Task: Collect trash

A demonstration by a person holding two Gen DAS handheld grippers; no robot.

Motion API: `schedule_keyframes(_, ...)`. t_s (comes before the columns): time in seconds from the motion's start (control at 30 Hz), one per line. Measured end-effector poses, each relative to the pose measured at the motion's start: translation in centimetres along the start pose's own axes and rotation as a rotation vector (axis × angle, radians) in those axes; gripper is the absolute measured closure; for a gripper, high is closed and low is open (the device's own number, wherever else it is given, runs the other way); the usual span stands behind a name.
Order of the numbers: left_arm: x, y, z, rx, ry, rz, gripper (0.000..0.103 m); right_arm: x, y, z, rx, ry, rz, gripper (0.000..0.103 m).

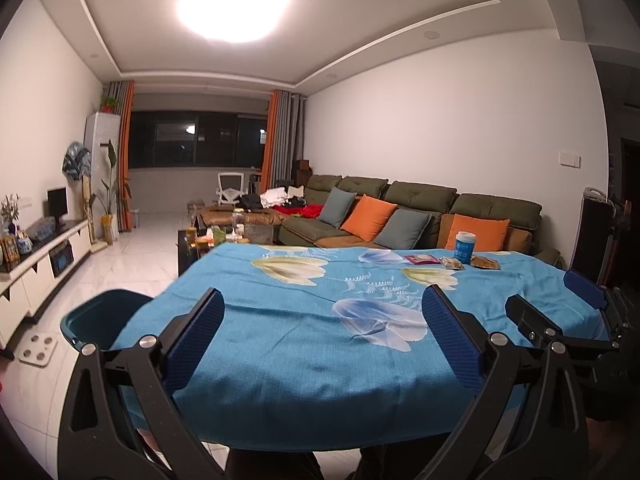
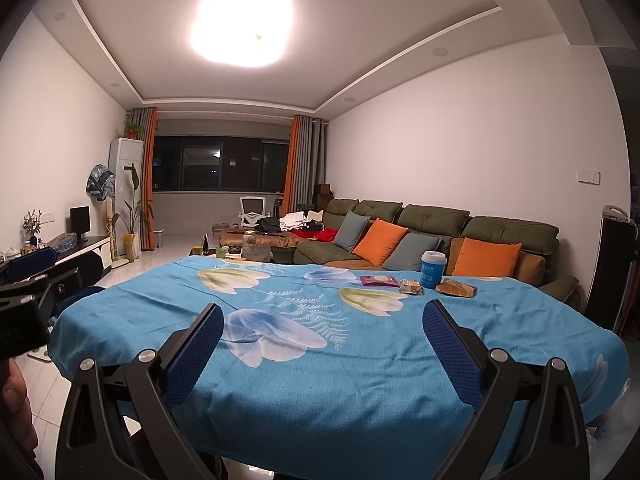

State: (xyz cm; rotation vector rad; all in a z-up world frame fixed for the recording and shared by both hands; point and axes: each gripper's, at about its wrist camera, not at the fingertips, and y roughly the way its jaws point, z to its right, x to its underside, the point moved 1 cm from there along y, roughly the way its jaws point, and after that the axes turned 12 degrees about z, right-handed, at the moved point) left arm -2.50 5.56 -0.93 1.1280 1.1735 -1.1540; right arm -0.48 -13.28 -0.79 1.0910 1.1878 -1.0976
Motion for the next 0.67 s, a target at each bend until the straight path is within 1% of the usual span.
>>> schedule_keyframes(0.37, 0.2, 0.1, 0.2, -0.001, 0.014, -0.002, 0.006, 0.3, 0.2, 0.2, 0.005, 0.009, -0.006, 0.007)
schedule_keyframes(0.53, 0.1, 0.4, 0.5, 0.0, 0.034, 0.001, 0.006, 0.4, 0.6, 0.6, 0.021, 0.02, -0.008, 0.007)
schedule_keyframes(0.67, -0.2, 2.0, 0.5, 0.01, 0.069, -0.023, 0.006, 0.2, 1.8, 2.1, 0.04, 0.028, -0.011, 0.007)
